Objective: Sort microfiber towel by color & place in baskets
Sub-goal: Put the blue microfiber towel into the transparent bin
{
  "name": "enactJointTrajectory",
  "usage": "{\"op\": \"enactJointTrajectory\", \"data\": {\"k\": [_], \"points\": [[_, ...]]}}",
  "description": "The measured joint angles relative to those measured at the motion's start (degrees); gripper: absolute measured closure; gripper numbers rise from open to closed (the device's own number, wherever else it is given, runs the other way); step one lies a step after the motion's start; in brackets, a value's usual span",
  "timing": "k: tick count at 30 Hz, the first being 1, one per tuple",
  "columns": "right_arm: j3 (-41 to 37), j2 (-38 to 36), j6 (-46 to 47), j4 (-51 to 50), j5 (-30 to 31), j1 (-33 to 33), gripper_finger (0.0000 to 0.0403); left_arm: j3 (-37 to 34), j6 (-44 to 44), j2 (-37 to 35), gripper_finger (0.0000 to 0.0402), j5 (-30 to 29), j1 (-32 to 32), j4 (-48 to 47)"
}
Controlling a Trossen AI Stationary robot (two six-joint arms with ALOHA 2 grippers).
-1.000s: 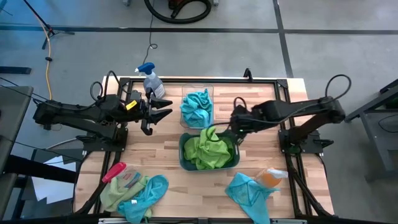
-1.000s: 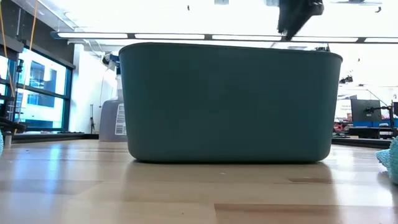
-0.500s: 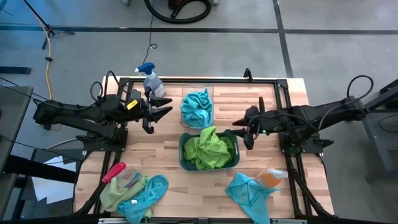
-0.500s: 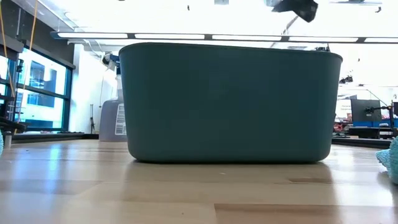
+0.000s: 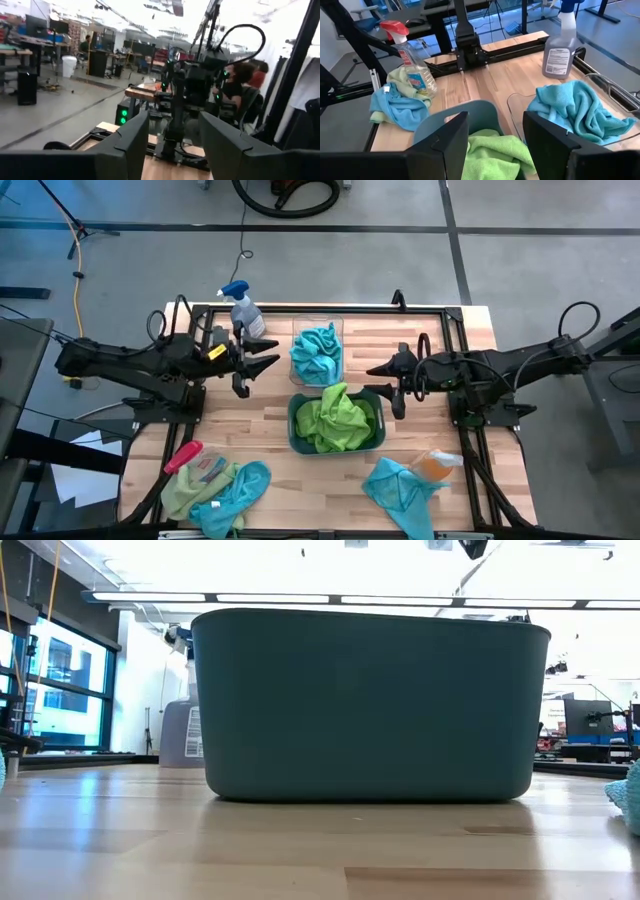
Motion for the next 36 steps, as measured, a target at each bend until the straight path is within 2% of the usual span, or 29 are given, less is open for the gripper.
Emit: {"op": "enactJointTrajectory", "data": {"k": [4,12,16,20,23,26,31,34,36], "points": [[0.17,0.02,0.06,-0.02,-0.03,0.0,0.0218,10.4,1.06,5.26,0.021,1.91,-1.91,-15.1],[1.66,-0.02,0.06,-0.11,-0.03,0.0,0.0218,39.02,0.32,22.62,0.0153,8.73,-5.79,-62.93],[1.66,0.0,0.46,-0.76,-0.03,0.0,0.0218,49.03,-10.98,32.01,0.0139,11.7,-7.36,-81.69],[1.66,0.0,1.02,-1.32,-0.05,0.0,0.0218,51.77,-21.24,39.95,0.0135,17.27,-9.4,-94.36],[1.66,0.0,1.11,-1.55,-1.2,0.0,0.0218,50.88,-25.23,44.69,0.0135,22.19,-11.88,-99.68],[1.66,0.0,1.07,-1.59,-2.43,0.0,0.0218,49.42,-27.82,48.87,0.0135,23.76,-15.07,-100.85],[1.66,0.0,2.49,-3.1,-2.63,0.0,0.0218,44.65,-31.79,52.29,0.0135,27.87,-20.35,-93.46],[1.66,0.02,2.48,-3.81,-3.45,0.0,0.0218,41.37,-34.45,53.3,0.0135,32.02,-22.07,-89.2],[1.66,0.02,2.46,-3.89,-3.97,0.0,0.0218,39.52,-36.24,54.14,0.0135,32.51,-22.6,-87.89]]}}
